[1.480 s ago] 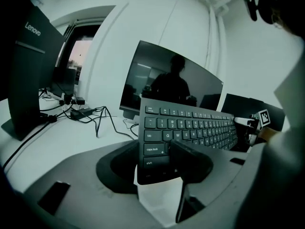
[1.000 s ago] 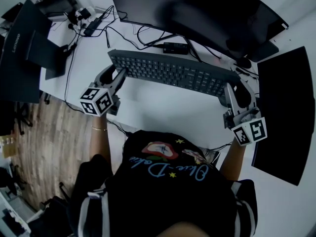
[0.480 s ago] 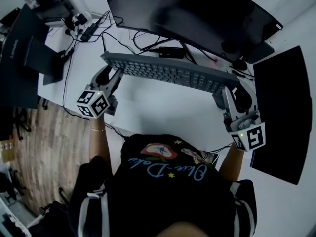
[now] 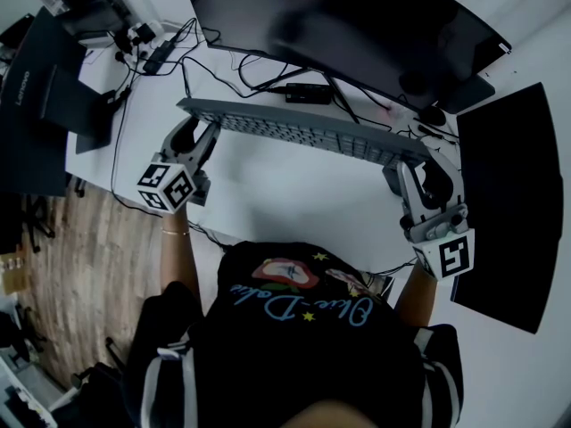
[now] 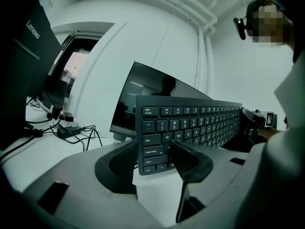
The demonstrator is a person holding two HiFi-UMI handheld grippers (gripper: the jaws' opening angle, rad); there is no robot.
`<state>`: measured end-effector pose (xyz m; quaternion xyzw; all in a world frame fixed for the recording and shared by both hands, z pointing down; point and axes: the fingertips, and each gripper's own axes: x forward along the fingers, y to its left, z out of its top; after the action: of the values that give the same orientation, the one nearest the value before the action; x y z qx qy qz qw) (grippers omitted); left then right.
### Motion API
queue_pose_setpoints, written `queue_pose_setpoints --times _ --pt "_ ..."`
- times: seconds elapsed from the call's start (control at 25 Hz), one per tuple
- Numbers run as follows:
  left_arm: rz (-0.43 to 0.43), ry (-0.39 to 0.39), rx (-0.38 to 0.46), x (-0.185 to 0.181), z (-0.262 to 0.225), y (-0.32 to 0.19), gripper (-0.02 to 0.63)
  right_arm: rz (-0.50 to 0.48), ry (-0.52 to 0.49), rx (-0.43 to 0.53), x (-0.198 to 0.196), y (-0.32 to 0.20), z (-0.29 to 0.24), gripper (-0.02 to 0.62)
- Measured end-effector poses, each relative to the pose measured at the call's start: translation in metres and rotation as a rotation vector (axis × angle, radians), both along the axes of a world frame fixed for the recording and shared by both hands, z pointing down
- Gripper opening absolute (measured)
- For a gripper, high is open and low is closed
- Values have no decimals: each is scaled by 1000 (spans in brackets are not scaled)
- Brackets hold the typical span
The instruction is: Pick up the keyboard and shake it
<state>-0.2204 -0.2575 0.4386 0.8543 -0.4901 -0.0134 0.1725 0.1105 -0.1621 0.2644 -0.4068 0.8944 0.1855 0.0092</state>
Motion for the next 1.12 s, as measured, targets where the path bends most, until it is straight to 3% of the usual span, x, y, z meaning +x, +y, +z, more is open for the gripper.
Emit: queue_pose_setpoints --times 0.28,1.12 --pt "-6 2 27 -5 -1 -2 198 -46 49 79 -13 12 -9 101" --pt "-19 -8 50 -6 -8 1 198 -46 84 110 -17 19 -10 100"
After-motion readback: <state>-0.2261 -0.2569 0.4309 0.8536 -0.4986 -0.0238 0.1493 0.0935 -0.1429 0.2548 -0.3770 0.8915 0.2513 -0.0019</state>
